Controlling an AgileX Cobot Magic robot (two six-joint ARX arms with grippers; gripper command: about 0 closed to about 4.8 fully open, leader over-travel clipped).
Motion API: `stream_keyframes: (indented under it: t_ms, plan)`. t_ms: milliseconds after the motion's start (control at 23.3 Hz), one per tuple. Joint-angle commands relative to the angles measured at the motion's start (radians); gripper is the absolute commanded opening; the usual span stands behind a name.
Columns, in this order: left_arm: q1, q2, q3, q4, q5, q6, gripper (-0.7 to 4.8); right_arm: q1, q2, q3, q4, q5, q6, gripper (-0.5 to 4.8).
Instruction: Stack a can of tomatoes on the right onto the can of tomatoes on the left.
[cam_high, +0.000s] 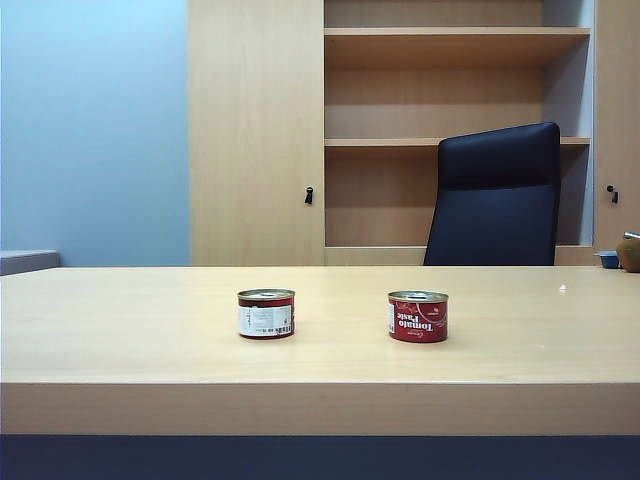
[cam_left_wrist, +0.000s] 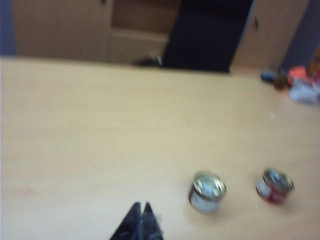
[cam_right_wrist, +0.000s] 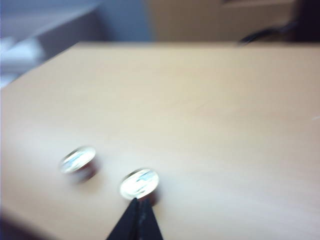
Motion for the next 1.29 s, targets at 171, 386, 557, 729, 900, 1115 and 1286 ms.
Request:
stream_keyframes:
  t_ms: [171,386,557,729,900,1115,1286]
  plan:
    - [-0.001,0.446,0.11,0.077,0.275,0.087,-0.05,0.377,0.7,0.313,0.023,0.307,-0.233,4.06]
    - [0.001,0.536,0.138,0.081,0.295,0.086,-0.05,0.444,1.12,0.513,0.022,0.348,-0.24,4.2]
    - [0.0,0.519,0.139,0.082,0.319,0.086,-0.05,0.444,1.307,0.634,-0.048,0.338,-0.24,4.32]
    - [0.0,0.503,0.138,0.082,0.322,0.086,-0.05,0.443,1.353,0.647,-0.081,0.349,-0.24,4.08]
    - [0.0,0.502,0.138,0.082,0.322,0.085,-0.05,0.443,1.357,0.647,-0.091,0.332,-0.24,2.47]
    - [0.001,0.502,0.139,0.082,0.322,0.078,-0.05,0.448,1.357,0.673,-0.1,0.296,-0.237,1.47]
    - [0.001,0.502,0.139,0.082,0.322,0.078,-0.05,0.485,1.357,0.777,-0.099,0.252,-0.216,1.47]
